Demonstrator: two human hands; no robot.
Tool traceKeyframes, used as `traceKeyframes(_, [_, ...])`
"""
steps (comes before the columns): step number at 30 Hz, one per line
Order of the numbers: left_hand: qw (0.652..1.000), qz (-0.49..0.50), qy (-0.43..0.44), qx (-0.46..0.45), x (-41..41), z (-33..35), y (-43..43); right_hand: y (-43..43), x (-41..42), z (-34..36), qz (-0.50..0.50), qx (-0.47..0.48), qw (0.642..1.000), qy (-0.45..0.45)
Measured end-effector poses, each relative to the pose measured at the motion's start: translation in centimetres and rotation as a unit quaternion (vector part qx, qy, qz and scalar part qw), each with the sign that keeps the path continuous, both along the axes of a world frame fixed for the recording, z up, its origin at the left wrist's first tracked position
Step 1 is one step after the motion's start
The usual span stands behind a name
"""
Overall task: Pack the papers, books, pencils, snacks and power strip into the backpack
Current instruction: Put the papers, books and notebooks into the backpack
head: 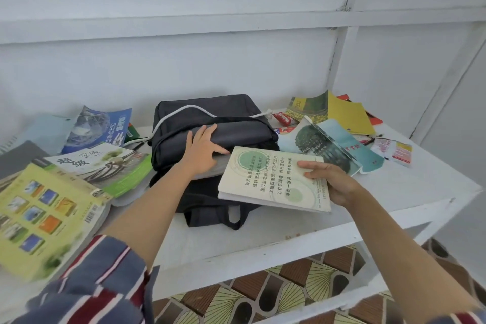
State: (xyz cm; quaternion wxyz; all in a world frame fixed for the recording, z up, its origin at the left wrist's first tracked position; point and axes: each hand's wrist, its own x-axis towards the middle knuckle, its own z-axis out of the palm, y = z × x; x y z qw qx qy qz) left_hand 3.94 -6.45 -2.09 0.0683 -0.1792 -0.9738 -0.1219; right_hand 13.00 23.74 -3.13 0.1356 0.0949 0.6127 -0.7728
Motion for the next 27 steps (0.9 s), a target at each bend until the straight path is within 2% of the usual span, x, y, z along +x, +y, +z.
traceKeyframes(6, [0.999,0.0,-0.051,-0.012,-2.1,1.5,-0.5,-0.7,-0.6,0.3,-0.027,-0.006,1.0,-0.003])
traceKeyframes(14, [0.986,-0.017,-0.137,0.095,-4.1,4.0,-1.8,-4.2,-2.4,1.6,-0.102,-0.034,0.994,0.008])
traceKeyframes(19, [0.977,-0.03,-0.127,0.167,-4.7,3.8,-2.0,-7.6,-3.5,1.1,-0.214,-0.062,0.975,0.006])
traceKeyframes(22, [0.981,-0.035,-0.1,0.164,-4.7,3.9,-1.7,-11.2,-3.8,0.0,-0.275,0.008,0.961,0.027])
traceKeyframes(24, [0.982,-0.03,-0.096,0.16,-4.9,3.9,-1.7,-13.7,-3.8,-0.4,-0.257,0.079,0.962,0.056])
traceKeyframes(27, [0.981,-0.027,-0.098,0.166,-5.3,4.0,-1.9,-15.9,-4.4,-0.1,-0.083,0.141,0.985,0.047])
